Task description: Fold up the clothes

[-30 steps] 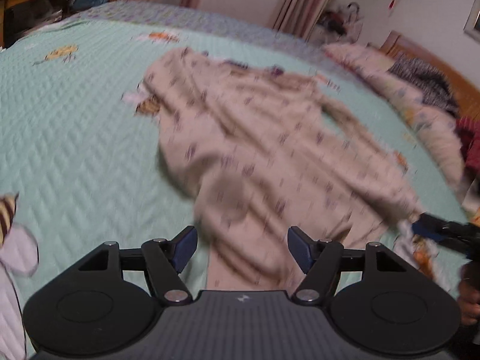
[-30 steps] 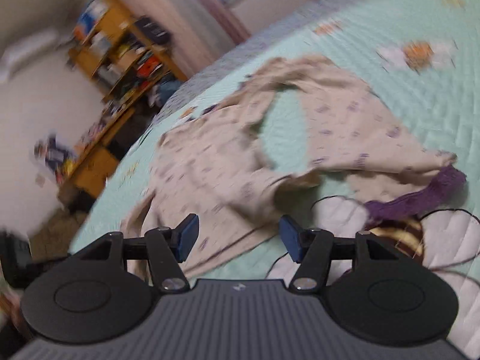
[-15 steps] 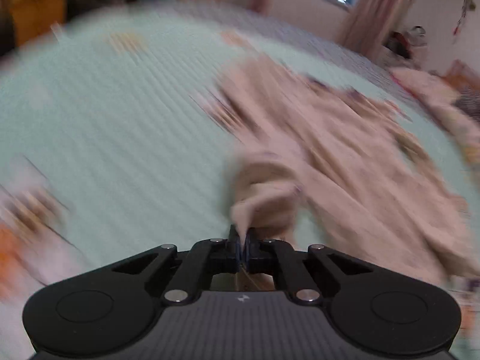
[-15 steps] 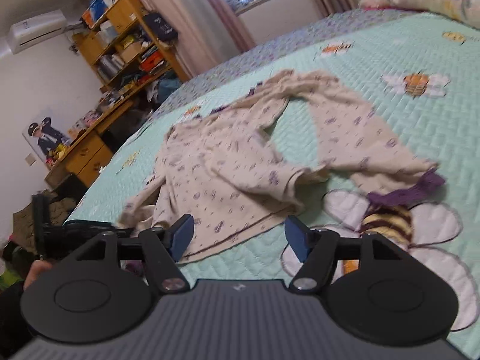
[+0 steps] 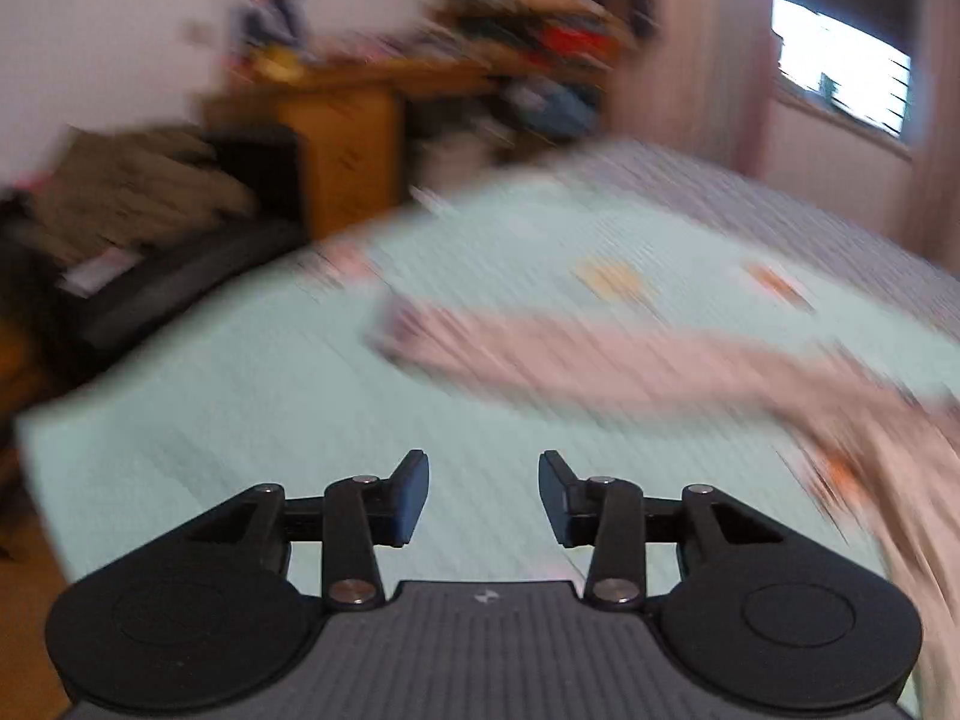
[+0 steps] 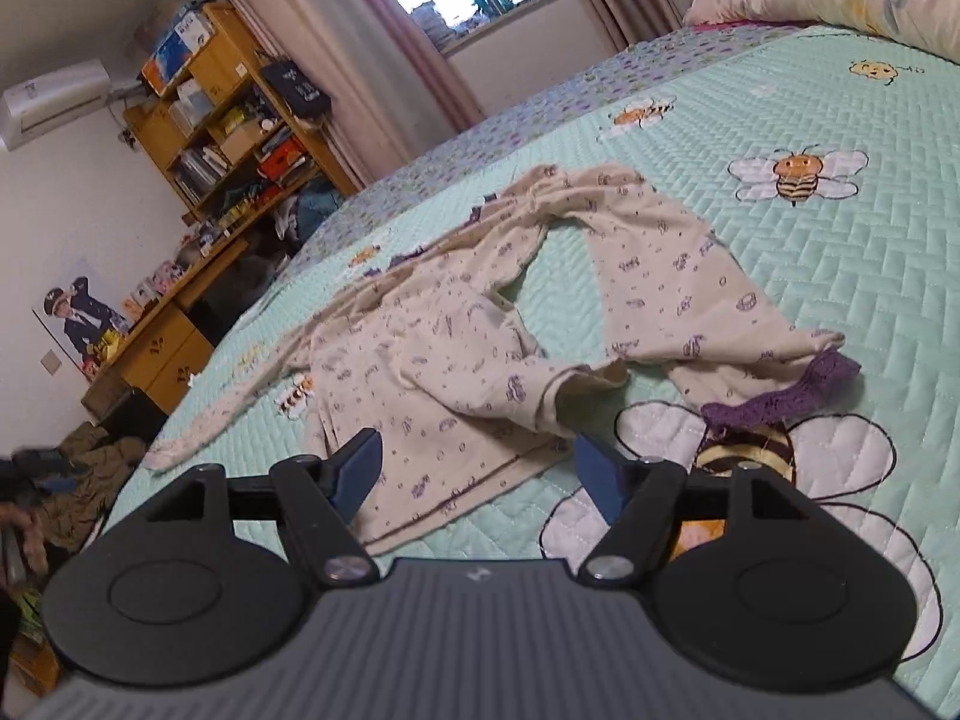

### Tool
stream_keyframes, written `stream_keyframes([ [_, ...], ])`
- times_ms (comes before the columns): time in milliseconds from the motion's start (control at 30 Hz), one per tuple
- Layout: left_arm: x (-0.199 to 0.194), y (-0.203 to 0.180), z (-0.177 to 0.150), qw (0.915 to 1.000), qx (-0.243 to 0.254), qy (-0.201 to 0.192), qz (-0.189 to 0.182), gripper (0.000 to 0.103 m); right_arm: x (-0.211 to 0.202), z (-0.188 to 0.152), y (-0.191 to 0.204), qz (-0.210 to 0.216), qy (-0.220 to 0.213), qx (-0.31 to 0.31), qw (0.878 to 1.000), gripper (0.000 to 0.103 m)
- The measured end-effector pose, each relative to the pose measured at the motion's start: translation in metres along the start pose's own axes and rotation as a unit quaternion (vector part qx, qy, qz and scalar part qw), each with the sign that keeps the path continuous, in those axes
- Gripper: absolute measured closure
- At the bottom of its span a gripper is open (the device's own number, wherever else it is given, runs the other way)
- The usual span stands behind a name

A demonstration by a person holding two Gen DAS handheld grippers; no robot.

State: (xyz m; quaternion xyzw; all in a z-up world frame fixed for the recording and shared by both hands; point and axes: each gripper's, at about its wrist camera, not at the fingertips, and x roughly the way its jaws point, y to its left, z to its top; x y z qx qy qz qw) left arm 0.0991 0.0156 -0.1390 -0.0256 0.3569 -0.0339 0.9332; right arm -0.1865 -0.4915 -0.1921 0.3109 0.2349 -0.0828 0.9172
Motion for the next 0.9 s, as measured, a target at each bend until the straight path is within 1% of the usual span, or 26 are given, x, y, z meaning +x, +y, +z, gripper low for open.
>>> stream_keyframes([
  [67,0.0,-0.046,-0.041,0.997,0.037,0.025,-0.064,0.059,0.001,0.0,-0.001,-0.009,0.003,-0.007,1.0,0.031],
  [100,-0.002,-0.072,-0.06,0.9928,0.068,0.031,-0.093,0.059,0.001,0.0,-0.002,-0.014,0.004,-0.011,1.0,0.031],
  [133,-0.006,-0.099,-0.076,0.9874,0.11,0.025,-0.111,0.058,0.0,0.0,-0.004,-0.021,0.006,-0.014,1.0,0.031],
  [167,-0.012,-0.126,-0.089,0.9801,0.153,0.015,-0.125,0.056,-0.001,0.0,-0.006,-0.028,0.009,-0.015,0.999,0.031],
  [233,-0.023,-0.174,-0.115,0.9617,0.231,-0.007,-0.147,0.053,-0.004,-0.003,-0.01,-0.033,0.01,-0.014,0.999,0.031],
  [300,-0.032,-0.203,-0.131,0.9454,0.281,-0.032,-0.162,0.049,-0.009,-0.008,-0.011,-0.036,0.009,-0.023,0.999,0.031],
  [333,-0.034,-0.212,-0.137,0.939,0.302,-0.046,-0.158,0.043,-0.011,-0.011,-0.012,-0.038,0.008,-0.028,0.999,0.031],
  [367,-0.035,-0.22,-0.143,0.9327,0.322,-0.06,-0.15,0.034,-0.013,-0.014,-0.012,-0.04,0.008,-0.032,0.999,0.031],
  [433,-0.038,-0.236,-0.154,0.9182,0.362,-0.087,-0.134,0.026,-0.013,-0.02,-0.014,-0.039,0.013,-0.035,0.999,0.031],
  [467,-0.037,-0.241,-0.158,0.9149,0.371,-0.085,-0.134,0.025,-0.012,-0.023,-0.016,-0.037,0.017,-0.031,0.999,0.031],
  [533,-0.034,-0.242,-0.156,0.913,0.375,-0.065,-0.148,0.024,-0.009,-0.027,-0.02,-0.034,0.022,-0.021,0.999,0.031],
  [633,-0.039,-0.242,-0.166,0.9085,0.389,-0.066,-0.139,0.023,-0.004,-0.03,-0.022,-0.03,0.026,-0.011,0.999,0.031],
  [667,-0.04,-0.242,-0.169,0.9069,0.393,-0.067,-0.135,0.02,-0.003,-0.03,-0.022,-0.029,0.026,-0.011,0.999,0.031],
  [700,-0.041,-0.243,-0.171,0.9042,0.401,-0.07,-0.128,0.02,-0.003,-0.03,-0.023,-0.028,0.027,-0.011,0.999,0.031],
  [733,-0.04,-0.244,-0.173,0.9007,0.411,-0.074,-0.12,0.021,-0.002,-0.03,-0.024,-0.027,0.026,-0.012,0.999,0.031],
  [767,-0.029,-0.249,-0.174,0.8988,0.417,-0.077,-0.111,0.028,-0.001,-0.03,-0.026,-0.027,0.028,-0.011,0.999,0.03],
  [800,-0.022,-0.253,-0.174,0.8992,0.417,-0.076,-0.106,0.035,0.001,-0.03,-0.028,-0.028,0.03,-0.006,0.999,0.03],
  [867,-0.016,-0.259,-0.169,0.8989,0.419,-0.066,-0.108,0.058,0.004,-0.031,-0.032,-0.029,0.032,0.005,0.999,0.03],
  [900,-0.015,-0.26,-0.169,0.8971,0.423,-0.068,-0.107,0.063,0.004,-0.031,-0.033,-0.029,0.033,0.01,0.999,0.03],
])
